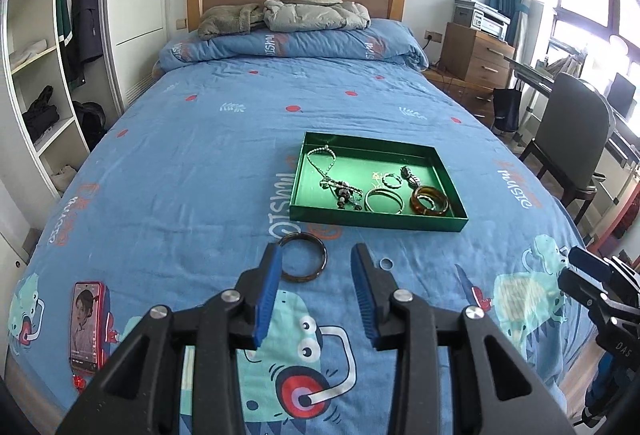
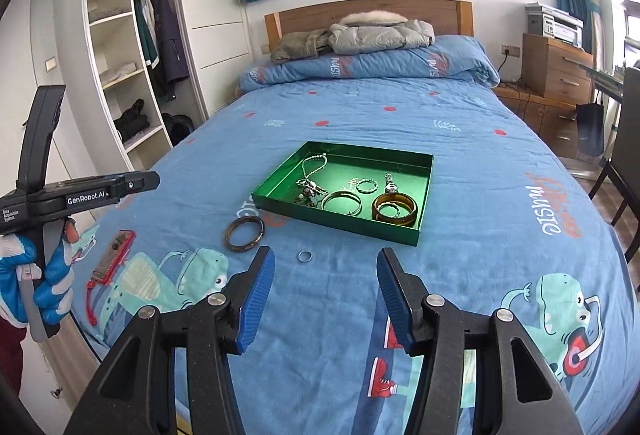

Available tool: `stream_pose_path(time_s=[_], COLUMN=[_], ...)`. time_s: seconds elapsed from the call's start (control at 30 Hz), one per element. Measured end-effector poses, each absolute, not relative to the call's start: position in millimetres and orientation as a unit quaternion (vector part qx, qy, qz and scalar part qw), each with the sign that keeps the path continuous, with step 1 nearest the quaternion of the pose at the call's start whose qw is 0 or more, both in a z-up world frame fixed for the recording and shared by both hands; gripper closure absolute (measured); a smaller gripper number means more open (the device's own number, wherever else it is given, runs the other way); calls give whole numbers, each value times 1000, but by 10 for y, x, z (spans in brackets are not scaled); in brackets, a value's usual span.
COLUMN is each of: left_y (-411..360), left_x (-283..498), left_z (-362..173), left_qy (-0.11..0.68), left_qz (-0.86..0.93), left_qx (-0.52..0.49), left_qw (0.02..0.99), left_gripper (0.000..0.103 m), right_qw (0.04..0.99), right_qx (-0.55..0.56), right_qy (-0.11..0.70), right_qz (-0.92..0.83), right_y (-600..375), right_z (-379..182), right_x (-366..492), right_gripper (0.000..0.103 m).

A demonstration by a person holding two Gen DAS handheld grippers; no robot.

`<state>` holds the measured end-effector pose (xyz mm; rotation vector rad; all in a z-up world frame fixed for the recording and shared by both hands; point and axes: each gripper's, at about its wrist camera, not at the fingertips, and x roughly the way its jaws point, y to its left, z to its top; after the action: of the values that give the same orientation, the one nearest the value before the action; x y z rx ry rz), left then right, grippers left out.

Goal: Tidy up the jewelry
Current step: 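Lift both open tools out of the green tray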

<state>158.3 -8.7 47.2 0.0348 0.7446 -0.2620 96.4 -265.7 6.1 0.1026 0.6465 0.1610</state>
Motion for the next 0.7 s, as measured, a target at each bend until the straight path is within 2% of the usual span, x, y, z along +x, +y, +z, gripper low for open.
stream_pose_path(time_s=[0.7], left_y=[13], left_x=[1274], left_z=[350], left_qy=[347], left_qz=[-125], left_qx=[5], left_qw=[930], left_gripper=[69], right_qw=[950], right_qx=[57], right_qy=[303], right_qz=[49], right_y=[-2675], right_z=[83], right_x=[742], right_gripper=[50])
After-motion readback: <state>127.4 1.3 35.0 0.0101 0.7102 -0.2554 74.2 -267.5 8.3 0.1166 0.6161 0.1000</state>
